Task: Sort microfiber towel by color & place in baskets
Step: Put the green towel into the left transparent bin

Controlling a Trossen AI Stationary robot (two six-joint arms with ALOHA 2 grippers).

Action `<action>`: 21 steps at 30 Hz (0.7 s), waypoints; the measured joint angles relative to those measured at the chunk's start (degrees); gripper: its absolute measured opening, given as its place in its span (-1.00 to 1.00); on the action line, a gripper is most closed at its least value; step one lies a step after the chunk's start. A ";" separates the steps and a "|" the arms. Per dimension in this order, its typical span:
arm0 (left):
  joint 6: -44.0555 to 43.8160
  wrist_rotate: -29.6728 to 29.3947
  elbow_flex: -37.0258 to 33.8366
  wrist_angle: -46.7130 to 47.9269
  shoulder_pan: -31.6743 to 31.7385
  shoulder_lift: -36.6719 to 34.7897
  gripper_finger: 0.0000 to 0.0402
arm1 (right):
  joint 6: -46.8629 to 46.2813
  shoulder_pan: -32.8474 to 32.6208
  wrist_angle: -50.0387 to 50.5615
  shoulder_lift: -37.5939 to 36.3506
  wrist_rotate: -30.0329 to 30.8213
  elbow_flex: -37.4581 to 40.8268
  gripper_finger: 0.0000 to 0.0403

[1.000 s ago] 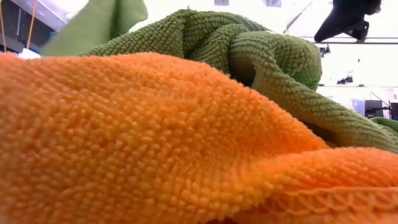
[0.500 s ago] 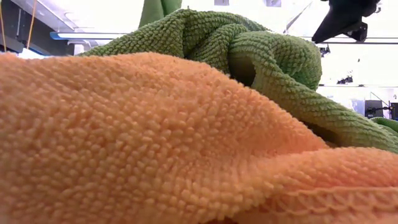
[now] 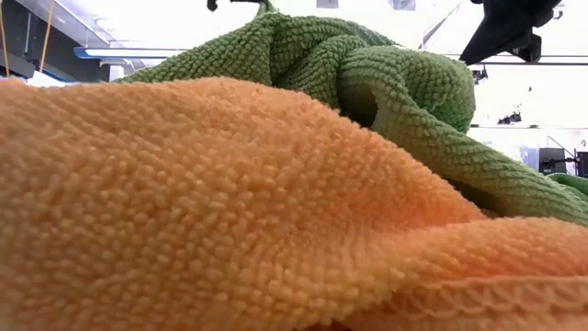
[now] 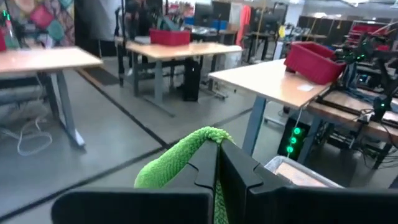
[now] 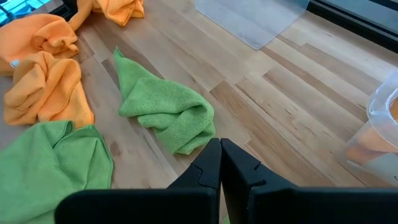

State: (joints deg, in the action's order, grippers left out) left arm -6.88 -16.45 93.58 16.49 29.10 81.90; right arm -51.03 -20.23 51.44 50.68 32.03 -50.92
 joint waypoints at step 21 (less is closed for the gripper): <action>-25.14 2.57 0.00 17.14 0.57 14.91 -1.00 | 0.72 0.00 0.13 0.00 -0.02 0.09 -1.00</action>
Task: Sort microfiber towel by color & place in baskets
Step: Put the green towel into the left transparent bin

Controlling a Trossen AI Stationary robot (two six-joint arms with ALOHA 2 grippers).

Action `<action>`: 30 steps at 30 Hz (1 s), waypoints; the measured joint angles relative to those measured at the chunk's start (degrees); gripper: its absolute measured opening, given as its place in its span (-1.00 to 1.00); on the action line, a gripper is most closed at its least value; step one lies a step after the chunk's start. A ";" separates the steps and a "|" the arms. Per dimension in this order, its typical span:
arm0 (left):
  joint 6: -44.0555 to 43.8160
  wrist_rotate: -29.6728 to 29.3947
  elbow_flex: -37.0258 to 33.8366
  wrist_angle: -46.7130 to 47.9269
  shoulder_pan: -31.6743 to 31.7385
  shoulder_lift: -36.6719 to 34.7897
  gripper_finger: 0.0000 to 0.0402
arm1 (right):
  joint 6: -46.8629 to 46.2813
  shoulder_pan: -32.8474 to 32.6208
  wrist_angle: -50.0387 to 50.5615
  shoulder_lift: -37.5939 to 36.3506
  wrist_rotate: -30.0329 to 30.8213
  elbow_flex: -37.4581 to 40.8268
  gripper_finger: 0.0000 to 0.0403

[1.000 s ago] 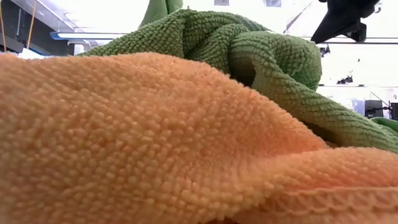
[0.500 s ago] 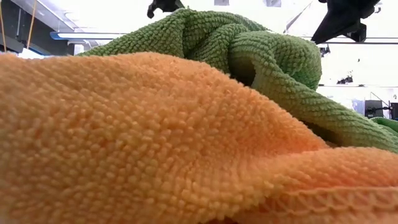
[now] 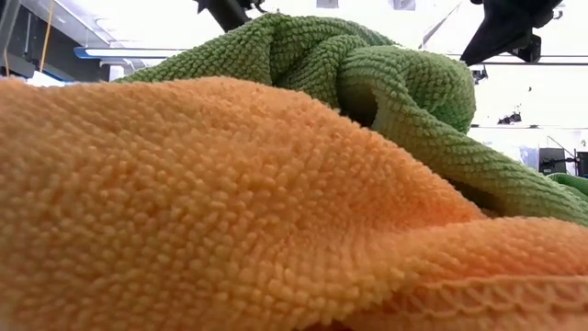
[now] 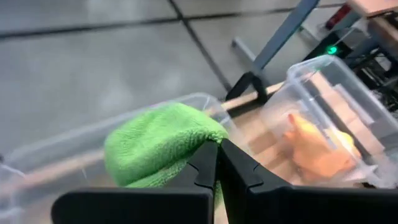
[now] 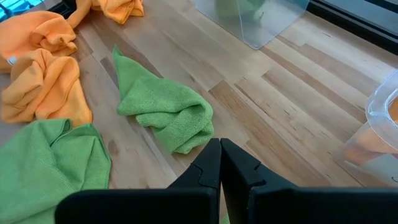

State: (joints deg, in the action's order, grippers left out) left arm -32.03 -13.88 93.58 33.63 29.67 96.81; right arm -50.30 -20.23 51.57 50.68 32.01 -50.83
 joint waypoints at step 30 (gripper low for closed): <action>-12.18 11.35 0.00 3.84 2.36 12.05 -0.55 | 0.33 -0.02 0.00 0.00 -0.33 0.00 -1.00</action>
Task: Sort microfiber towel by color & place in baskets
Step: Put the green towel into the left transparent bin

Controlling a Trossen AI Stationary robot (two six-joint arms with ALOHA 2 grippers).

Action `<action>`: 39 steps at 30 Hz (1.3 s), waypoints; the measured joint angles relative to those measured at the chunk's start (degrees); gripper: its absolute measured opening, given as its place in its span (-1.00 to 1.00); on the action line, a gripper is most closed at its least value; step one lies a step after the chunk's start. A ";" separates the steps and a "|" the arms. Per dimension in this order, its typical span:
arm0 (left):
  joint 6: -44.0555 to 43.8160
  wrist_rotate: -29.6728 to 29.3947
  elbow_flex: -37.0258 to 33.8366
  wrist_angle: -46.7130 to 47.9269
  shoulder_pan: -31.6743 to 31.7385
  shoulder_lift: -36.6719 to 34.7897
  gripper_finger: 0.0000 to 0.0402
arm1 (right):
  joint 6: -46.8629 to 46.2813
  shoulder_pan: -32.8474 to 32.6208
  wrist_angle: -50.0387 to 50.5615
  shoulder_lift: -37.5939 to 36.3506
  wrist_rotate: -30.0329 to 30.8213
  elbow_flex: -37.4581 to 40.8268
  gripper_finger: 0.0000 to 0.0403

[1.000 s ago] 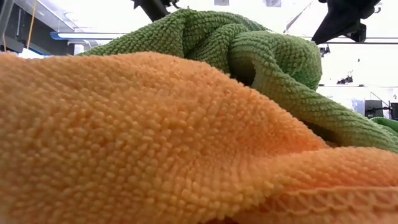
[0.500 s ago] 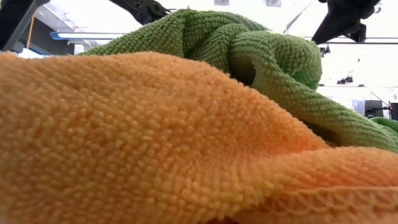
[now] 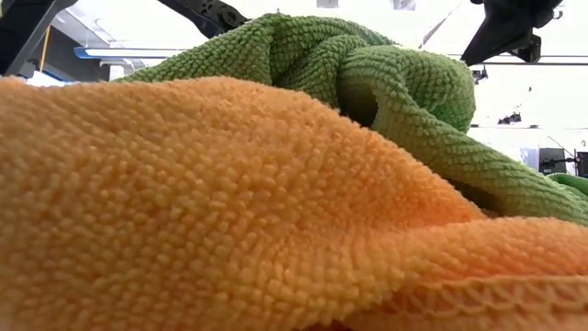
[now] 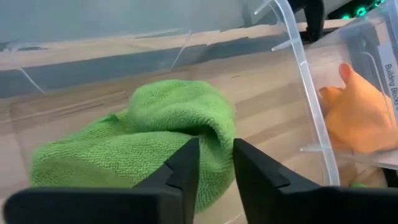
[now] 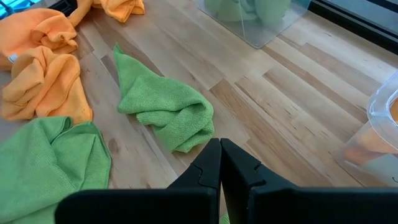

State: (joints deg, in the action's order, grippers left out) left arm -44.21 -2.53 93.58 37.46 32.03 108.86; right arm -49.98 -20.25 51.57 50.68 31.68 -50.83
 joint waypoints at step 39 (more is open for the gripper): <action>21.54 -7.56 -11.83 12.06 -32.17 -26.32 -1.00 | 3.96 0.00 -0.02 0.00 2.36 0.02 -1.00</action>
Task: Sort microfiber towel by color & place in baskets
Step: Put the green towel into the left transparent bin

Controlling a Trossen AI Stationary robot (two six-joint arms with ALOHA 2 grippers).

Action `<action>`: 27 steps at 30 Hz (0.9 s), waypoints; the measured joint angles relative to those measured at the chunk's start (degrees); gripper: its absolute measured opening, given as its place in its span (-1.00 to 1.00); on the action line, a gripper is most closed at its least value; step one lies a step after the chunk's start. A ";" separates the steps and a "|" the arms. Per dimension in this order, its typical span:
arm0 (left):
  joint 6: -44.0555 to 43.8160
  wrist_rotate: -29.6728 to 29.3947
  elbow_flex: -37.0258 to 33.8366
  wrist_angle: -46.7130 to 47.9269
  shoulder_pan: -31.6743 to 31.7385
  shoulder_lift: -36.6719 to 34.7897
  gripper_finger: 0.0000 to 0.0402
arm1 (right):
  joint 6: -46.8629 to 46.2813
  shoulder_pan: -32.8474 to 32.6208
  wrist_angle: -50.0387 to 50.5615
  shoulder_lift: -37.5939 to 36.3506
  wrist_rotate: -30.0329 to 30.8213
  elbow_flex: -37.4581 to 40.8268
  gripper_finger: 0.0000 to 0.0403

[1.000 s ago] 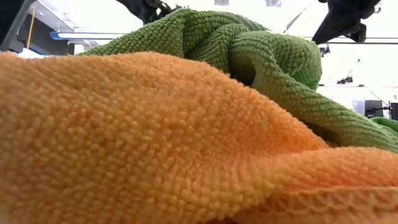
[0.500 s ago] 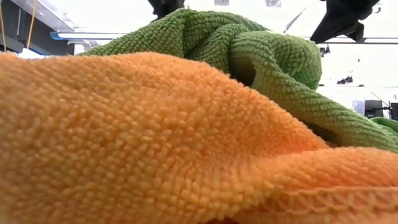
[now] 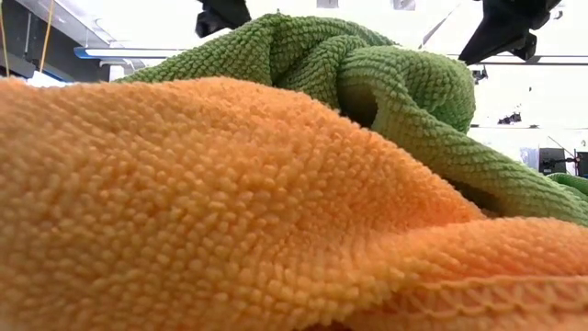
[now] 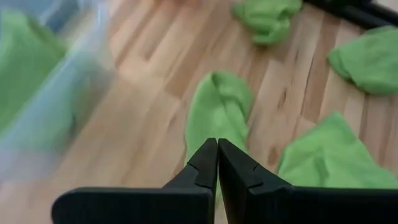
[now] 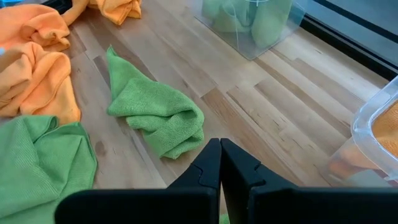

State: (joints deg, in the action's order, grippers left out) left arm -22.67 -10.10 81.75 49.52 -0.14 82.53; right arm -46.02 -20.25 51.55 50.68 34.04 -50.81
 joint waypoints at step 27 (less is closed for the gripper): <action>11.72 4.85 -29.55 -10.27 -7.96 -22.77 -1.00 | -0.56 0.02 0.05 7.16 -7.37 0.00 -1.00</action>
State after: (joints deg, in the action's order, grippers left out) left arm -10.94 -5.24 52.21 39.25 -8.10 59.77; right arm -46.58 -20.23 51.60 57.83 26.67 -50.81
